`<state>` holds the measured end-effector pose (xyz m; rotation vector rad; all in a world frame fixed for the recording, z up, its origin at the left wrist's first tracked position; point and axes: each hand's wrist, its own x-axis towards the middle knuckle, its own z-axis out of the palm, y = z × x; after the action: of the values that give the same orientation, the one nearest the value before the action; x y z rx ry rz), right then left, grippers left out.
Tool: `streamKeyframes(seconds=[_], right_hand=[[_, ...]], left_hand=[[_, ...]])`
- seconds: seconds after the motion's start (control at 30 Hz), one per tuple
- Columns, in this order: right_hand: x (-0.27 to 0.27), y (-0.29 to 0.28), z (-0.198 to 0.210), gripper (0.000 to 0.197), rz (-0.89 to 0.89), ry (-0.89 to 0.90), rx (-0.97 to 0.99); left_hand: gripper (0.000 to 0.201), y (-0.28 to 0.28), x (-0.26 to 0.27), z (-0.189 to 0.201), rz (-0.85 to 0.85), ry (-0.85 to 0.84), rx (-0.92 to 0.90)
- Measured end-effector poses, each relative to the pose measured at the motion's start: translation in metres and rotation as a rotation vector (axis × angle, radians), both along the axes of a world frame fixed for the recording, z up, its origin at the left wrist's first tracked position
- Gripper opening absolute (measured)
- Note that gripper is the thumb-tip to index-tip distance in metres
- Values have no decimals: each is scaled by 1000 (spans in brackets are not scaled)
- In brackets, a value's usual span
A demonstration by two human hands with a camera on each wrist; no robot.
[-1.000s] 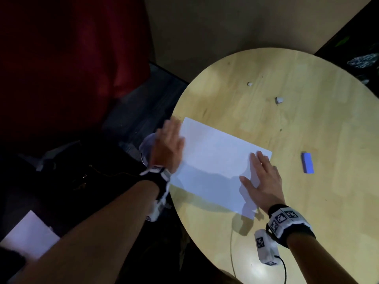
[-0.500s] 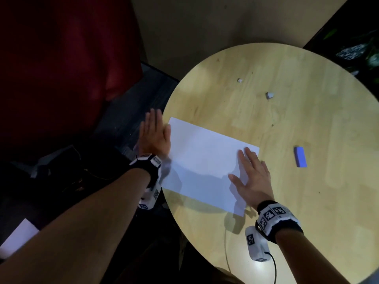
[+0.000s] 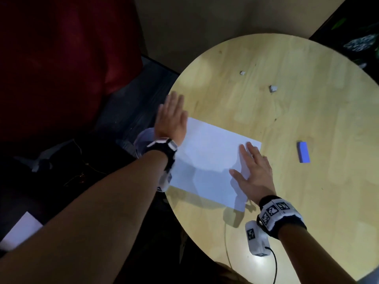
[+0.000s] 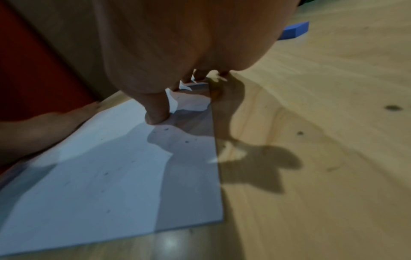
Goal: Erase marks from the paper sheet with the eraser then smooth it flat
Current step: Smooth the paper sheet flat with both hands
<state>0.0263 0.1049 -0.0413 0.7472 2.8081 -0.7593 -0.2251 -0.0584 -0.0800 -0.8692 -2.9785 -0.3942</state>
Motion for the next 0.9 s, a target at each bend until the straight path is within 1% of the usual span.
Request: streamKeyframes(seconds=[0.03,0.07,0.1,0.13,0.17,0.2,0.23,0.27,0.3,0.33,0.37,0.4,0.43,0.47,0.5,0.57,0.6,0.63,0.67,0.7,0.77,0.8,0.83,0.87,0.9], right_hand=[[0,0,0,76,-1,0,2],[-1,0,-1,76,-4,-2,4],[-1,0,0,76,-9,-3,7],[-1,-1,-1,76,-13,-2,9],[-2,-1,0,76,-13,-1,8],[-2,-1,0,76,-12,0,7],[-2,-1,0,75,-11,-2,8],[-2,1,-1,75,-10,-1,13],[-1,2,-2,75,-6,3,19],[-1,3,-2,75,1,9,24],[-1,4,-1,76,8,9,20],[-1,4,0,77,11,1,9],[-1,4,1,77,5,-6,-2],[-1,3,1,77,-3,-4,-7],[-1,2,2,76,-12,5,-6],[-1,0,3,75,-28,17,-2],[-1,0,2,75,-31,16,2],[-1,0,2,75,-27,12,9],[-1,1,1,74,-17,8,18],[0,2,0,75,-1,1,28],[2,3,-1,77,40,-12,66],[3,5,-1,77,60,-16,91],[3,6,0,77,77,-23,111],[1,8,1,77,91,-37,121],[-1,8,2,76,100,-55,124]], left_hand=[[60,-17,-9,-1,177,-34,-12],[62,-27,-13,1,310,-59,-7],[63,-30,-11,5,375,-59,-6],[63,-24,-4,8,352,-31,-11],[62,-11,8,14,253,29,-13],[61,7,23,17,81,87,-8],[61,26,45,17,-126,86,33],[62,45,74,17,-312,5,51],[62,56,100,20,-468,-70,6],[61,59,119,21,-543,-113,-26],[59,54,125,20,-541,-118,-19],[57,41,121,17,-491,-107,-17],[56,24,107,12,-422,-39,-47],[56,5,87,7,-331,24,-120],[56,-16,66,4,-190,78,-156],[55,-52,30,5,152,61,-28],[56,-58,21,11,233,55,22],[57,-52,21,15,245,36,56],[58,-38,31,17,163,-14,79],[60,-21,50,21,12,-64,102],[61,9,106,23,-309,-115,106],[60,13,128,22,-424,-133,104],[57,9,142,18,-478,-122,112],[54,-3,143,12,-490,-90,123],[53,-18,135,9,-463,-45,131]])
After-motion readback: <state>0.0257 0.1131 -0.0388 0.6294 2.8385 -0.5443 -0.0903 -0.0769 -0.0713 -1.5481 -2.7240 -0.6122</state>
